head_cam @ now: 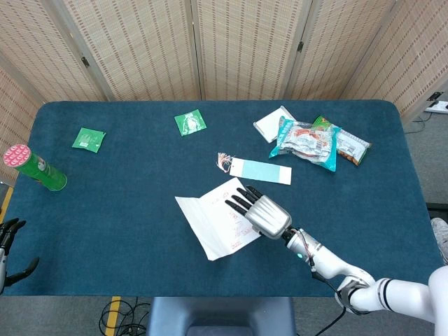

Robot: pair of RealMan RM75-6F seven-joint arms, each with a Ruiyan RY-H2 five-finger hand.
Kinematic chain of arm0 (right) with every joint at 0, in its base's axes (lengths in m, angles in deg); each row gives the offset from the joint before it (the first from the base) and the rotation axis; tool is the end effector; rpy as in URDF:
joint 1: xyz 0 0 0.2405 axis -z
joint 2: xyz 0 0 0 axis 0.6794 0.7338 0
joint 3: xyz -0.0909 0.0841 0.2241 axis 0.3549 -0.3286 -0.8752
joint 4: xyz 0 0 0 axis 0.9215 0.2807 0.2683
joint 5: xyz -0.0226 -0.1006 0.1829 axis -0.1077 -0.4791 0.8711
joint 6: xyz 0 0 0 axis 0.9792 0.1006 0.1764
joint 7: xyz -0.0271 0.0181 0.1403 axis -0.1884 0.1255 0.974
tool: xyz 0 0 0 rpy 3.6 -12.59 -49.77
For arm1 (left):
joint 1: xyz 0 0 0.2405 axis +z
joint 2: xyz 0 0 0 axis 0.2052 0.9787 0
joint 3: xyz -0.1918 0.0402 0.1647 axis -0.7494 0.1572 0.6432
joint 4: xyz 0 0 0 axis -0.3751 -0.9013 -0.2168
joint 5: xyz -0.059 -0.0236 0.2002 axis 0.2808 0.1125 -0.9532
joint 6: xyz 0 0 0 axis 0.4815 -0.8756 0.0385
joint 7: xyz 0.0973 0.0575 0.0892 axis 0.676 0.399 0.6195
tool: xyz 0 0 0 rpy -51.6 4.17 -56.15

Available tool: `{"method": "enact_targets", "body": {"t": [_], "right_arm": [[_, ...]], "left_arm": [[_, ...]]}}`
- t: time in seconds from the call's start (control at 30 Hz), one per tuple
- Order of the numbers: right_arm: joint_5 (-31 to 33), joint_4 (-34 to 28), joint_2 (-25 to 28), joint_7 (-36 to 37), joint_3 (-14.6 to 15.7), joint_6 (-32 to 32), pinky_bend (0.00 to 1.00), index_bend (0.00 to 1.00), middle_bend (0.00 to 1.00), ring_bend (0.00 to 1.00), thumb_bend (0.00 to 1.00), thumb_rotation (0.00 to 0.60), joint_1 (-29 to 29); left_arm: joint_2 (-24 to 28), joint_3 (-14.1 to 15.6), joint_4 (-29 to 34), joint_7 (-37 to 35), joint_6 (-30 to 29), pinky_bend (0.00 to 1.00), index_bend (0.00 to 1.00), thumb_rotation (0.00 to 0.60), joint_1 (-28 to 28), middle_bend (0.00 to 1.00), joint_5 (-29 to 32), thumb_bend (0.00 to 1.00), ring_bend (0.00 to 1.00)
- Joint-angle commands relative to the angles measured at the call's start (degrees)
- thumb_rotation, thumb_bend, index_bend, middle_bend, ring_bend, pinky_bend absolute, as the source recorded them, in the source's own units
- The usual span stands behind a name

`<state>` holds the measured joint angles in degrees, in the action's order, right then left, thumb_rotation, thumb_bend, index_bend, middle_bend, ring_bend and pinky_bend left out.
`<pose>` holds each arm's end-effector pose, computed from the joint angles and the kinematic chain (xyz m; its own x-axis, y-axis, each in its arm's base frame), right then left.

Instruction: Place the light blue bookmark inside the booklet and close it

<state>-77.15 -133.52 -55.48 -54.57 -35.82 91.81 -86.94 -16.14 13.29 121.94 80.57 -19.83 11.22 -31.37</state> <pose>-0.1369 -0.3137 -0.0142 0.6964 -0.0321 0.7169 -0.5149 -0.7183 0.4679 -0.3418 0.1584 0.1710 0.4512 -0.0445 0.8913 0.8904 0.0895 -0.4462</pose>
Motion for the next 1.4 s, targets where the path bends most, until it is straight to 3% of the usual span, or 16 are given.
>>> {"method": "enact_targets", "body": {"t": [0.03,0.17,0.33,0.57,0.9,1.03,1.23,1.4], "right_arm": [[0.0,0.3,-1.5,1.5,-0.2,-2.1,0.15,0.02,0.14,0.08,0.44,0.6,-1.4],[-0.4,0.4,-3.6,1.6,-0.5,-5.0,0.15,0.02,0.19,0.09,0.7,0.6,-3.5],[0.5,1.3,-6.8,0.9,-0.7,-9.1,0.15,0.02,0.22,0.09,0.83,0.6,-5.9],[2.6,3.7,-9.8,-0.6,0.0,-13.7,0.15,0.02,0.24,0.11,0.87,0.6,-7.7],[2.7,4.6,-10.6,-0.7,0.9,-13.6,0.15,0.02,0.25,0.11,0.86,0.6,-7.7],[2.4,3.7,-8.8,0.3,-0.7,-9.2,0.15,0.02,0.25,0.11,0.77,0.6,-6.5],[8.1,1.5,-4.5,-3.2,-4.9,-5.7,0.15,0.02,0.25,0.11,0.35,0.6,-4.7],[16.2,0.6,-2.4,-9.3,-7.4,-5.9,0.15,0.03,0.25,0.11,0.22,0.6,-4.0]], "left_arm": [[0.0,0.1,0.2,0.1,0.0,0.2,0.19,0.6,0.0,0.16,0.0,0.27,0.15],[0.1,0.1,0.6,0.4,-0.1,0.2,0.19,0.6,0.1,0.16,-0.2,0.27,0.15],[0.2,0.2,0.7,0.4,-0.3,0.2,0.19,0.6,0.3,0.16,0.0,0.27,0.15],[0.3,0.3,0.3,0.1,-0.5,0.2,0.19,0.6,0.8,0.16,0.5,0.27,0.15],[-0.1,0.4,-0.4,-0.5,-0.2,0.2,0.19,0.6,0.8,0.16,0.5,0.27,0.15],[-0.1,0.2,-0.7,-0.9,-0.3,0.2,0.19,0.6,0.8,0.16,0.5,0.27,0.15],[-0.2,0.2,-1.2,-1.5,-0.4,0.2,0.19,0.6,0.9,0.16,0.4,0.27,0.15],[-0.3,0.3,-1.2,-1.7,-0.4,0.2,0.19,0.6,0.9,0.16,0.2,0.27,0.15]]}}
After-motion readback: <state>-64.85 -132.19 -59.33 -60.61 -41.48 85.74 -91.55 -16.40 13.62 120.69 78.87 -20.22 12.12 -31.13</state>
